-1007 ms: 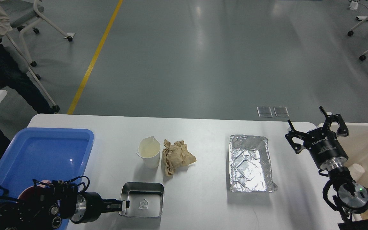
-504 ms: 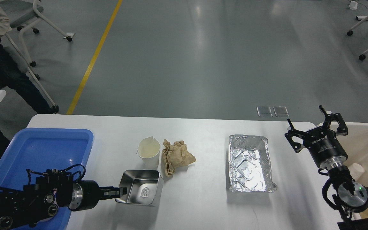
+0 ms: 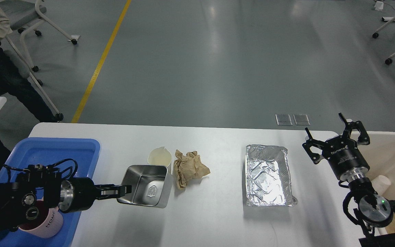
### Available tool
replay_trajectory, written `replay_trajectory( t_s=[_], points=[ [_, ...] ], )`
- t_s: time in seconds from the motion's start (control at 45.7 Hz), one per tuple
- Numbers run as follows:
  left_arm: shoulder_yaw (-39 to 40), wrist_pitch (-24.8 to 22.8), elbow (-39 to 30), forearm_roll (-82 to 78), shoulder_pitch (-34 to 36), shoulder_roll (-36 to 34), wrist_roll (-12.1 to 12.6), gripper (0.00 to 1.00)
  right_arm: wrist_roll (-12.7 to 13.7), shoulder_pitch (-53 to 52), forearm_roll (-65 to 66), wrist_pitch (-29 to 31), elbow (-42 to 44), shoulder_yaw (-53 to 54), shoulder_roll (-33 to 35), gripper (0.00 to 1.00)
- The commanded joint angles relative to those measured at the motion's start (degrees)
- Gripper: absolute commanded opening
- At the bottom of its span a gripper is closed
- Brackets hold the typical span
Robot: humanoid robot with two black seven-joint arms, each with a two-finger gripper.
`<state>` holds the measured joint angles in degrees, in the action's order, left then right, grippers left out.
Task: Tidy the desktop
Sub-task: 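Lift the steel tray with the left gripper and set it in the blue tray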
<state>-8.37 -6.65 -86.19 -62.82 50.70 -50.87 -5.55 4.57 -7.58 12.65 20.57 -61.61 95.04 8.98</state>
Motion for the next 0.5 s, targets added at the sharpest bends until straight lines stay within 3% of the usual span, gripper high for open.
replay_trajectory(
  t_s=[0.0,0.219,0.482],
  points=[
    [0.0,-0.2,-2.2,-0.1,0.8,-5.7,0.1,0.01,0.0,-0.2,0.1,0.0,0.0,-0.1,0.0,1.0],
    [0.2,-5.0,-4.0,0.0,6.6,-15.2,0.0,0.01,0.0,-0.4,3.3,-0.1,0.0,0.0,-1.9,1.0],
    [1.4,-9.4,-3.8,0.2,10.9,-20.0,-0.1,0.02,0.0,-0.7,3.3,-0.1,0.0,-0.1,-2.0,1.0]
  ],
)
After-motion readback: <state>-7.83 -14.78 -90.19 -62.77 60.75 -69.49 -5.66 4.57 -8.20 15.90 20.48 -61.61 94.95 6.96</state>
